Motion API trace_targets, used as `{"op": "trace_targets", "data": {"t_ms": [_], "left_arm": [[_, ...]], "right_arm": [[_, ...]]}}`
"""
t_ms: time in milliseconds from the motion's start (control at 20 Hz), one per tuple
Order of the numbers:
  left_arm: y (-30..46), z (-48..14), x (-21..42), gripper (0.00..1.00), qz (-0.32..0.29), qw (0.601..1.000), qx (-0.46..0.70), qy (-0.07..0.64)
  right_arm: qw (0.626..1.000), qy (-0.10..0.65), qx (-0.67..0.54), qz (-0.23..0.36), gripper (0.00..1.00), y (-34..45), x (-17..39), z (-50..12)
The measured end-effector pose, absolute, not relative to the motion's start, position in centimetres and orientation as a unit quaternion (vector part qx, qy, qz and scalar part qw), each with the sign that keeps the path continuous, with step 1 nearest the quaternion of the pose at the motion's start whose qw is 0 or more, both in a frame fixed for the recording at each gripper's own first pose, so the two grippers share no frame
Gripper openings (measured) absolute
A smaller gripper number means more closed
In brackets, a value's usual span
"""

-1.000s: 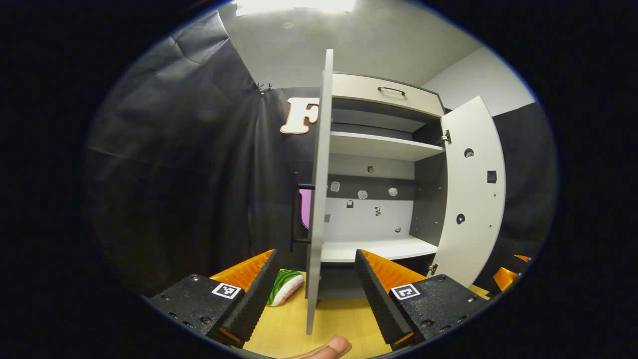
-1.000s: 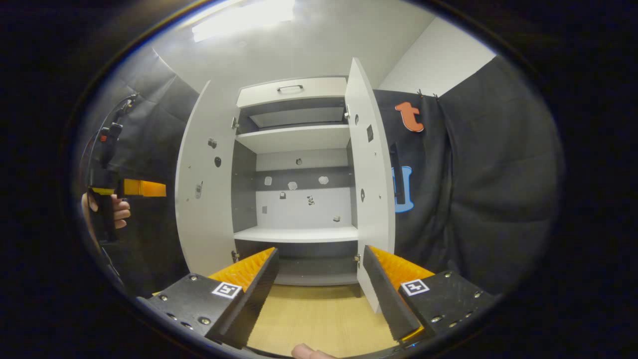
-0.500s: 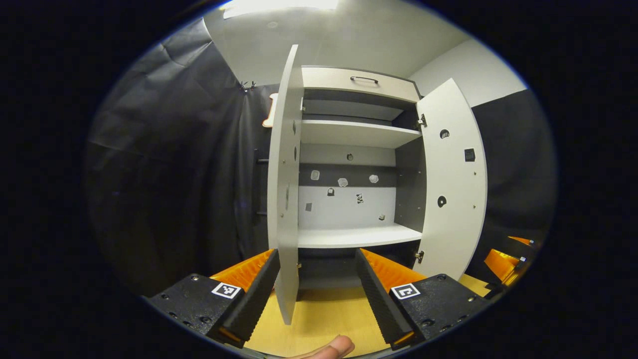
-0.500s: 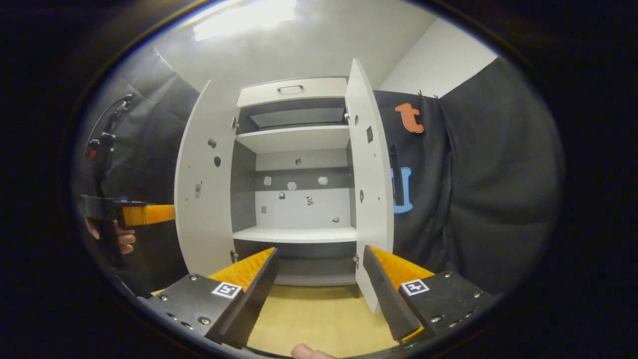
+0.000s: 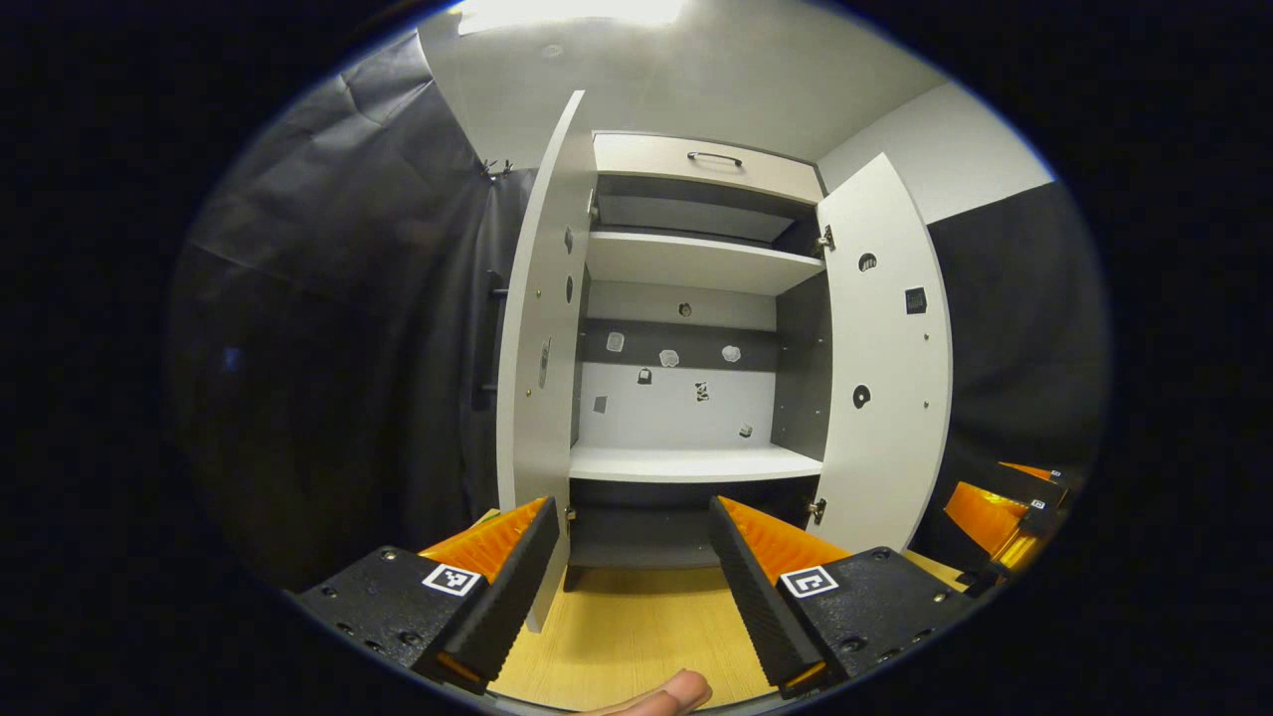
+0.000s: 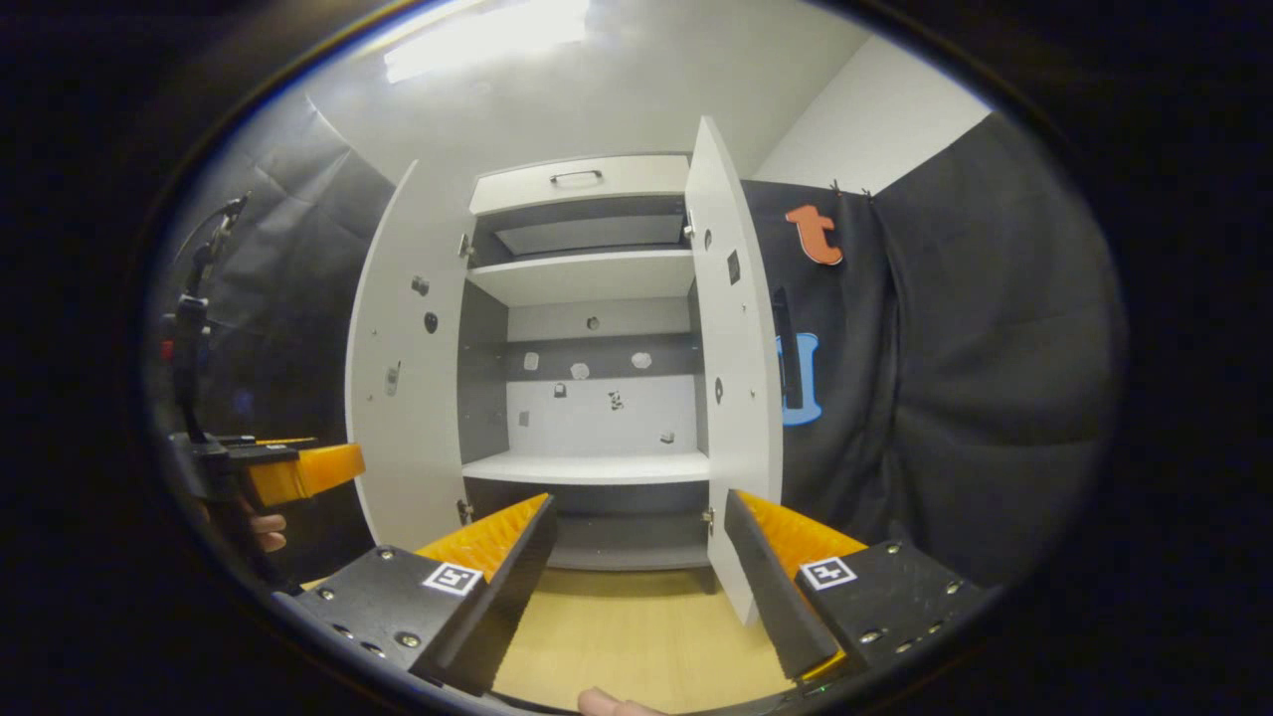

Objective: Open the right door of the double-door shoe cabinet with the right hand, and open the left door with the left hand.

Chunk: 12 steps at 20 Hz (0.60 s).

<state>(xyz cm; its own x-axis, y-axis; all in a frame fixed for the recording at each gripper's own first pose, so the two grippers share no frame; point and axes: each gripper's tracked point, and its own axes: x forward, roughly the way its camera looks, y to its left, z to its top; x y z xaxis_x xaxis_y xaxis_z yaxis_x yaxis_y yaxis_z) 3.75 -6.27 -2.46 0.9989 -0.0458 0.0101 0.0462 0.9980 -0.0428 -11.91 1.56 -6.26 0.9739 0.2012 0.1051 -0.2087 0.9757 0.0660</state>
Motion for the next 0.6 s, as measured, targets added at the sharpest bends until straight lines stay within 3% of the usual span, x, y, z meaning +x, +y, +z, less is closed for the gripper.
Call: {"op": "trace_targets", "data": {"t_ms": [100,150,200,600], "left_arm": [[-5.9,-2.6,3.8,0.94,-0.019,1.000,-0.017,-0.003],[-5.7,-2.7,3.7,0.89,-0.017,1.000,-0.018,-0.001],[-5.6,-2.7,3.7,0.94,-0.015,1.000,-0.019,-0.001],[-5.4,-2.8,3.6,0.94,-0.014,1.000,-0.016,-0.001]], "right_arm": [[0.993,-0.051,0.035,0.102,0.97,1.6,-12.0,-6.2],[0.993,-0.052,0.033,0.102,0.97,1.6,-12.1,-6.2],[0.993,-0.053,0.032,0.103,0.97,1.7,-12.1,-6.1],[0.991,-0.049,0.033,0.118,1.00,2.6,-12.4,-6.6]]}}
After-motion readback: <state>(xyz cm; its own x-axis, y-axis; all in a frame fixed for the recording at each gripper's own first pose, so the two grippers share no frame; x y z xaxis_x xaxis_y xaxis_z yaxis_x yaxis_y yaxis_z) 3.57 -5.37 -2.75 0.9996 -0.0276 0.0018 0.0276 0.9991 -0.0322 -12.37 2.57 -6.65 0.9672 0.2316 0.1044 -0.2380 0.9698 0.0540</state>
